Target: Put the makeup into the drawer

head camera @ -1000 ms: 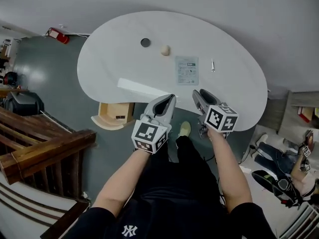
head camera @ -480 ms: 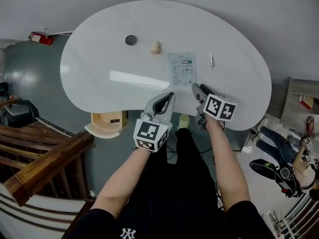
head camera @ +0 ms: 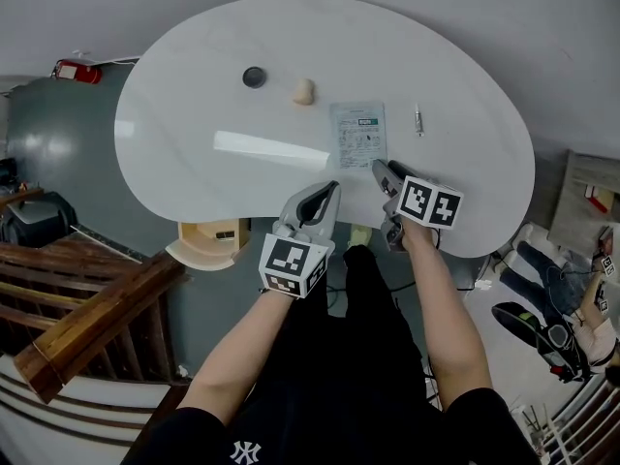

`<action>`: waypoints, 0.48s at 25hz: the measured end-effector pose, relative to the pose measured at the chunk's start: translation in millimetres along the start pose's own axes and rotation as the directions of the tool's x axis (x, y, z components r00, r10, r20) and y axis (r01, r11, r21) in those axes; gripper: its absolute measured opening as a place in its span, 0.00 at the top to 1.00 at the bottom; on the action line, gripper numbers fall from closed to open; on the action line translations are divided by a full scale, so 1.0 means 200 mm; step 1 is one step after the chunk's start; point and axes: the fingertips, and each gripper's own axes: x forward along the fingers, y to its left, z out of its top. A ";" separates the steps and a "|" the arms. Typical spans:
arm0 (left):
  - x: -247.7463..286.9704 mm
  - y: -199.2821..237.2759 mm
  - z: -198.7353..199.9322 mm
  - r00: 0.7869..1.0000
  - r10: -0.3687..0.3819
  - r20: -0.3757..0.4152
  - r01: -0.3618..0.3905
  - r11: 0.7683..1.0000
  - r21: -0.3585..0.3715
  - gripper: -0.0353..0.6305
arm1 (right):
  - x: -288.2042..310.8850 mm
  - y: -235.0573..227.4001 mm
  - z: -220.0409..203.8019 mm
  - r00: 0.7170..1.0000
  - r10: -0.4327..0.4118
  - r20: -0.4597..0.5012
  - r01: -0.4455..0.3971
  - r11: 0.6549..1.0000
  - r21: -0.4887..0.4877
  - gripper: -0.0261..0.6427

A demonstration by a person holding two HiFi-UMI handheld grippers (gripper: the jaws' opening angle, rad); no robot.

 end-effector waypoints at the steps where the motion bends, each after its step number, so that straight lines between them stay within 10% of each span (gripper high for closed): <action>1: 0.00 0.00 0.00 1.000 0.001 0.001 -0.001 1.000 0.001 0.93 | 0.01 0.00 0.00 1.000 -0.014 -0.011 0.014 1.000 -0.014 0.70; 7: 0.00 0.01 0.01 1.000 0.013 0.004 -0.013 1.000 0.000 0.93 | 0.02 -0.05 -0.01 0.973 -0.225 -0.053 0.209 0.954 -0.217 0.87; 12: -0.01 0.03 0.02 1.000 0.020 0.010 -0.020 1.000 -0.002 0.93 | 0.02 -0.06 -0.01 0.987 -0.153 -0.048 0.148 0.984 -0.095 0.94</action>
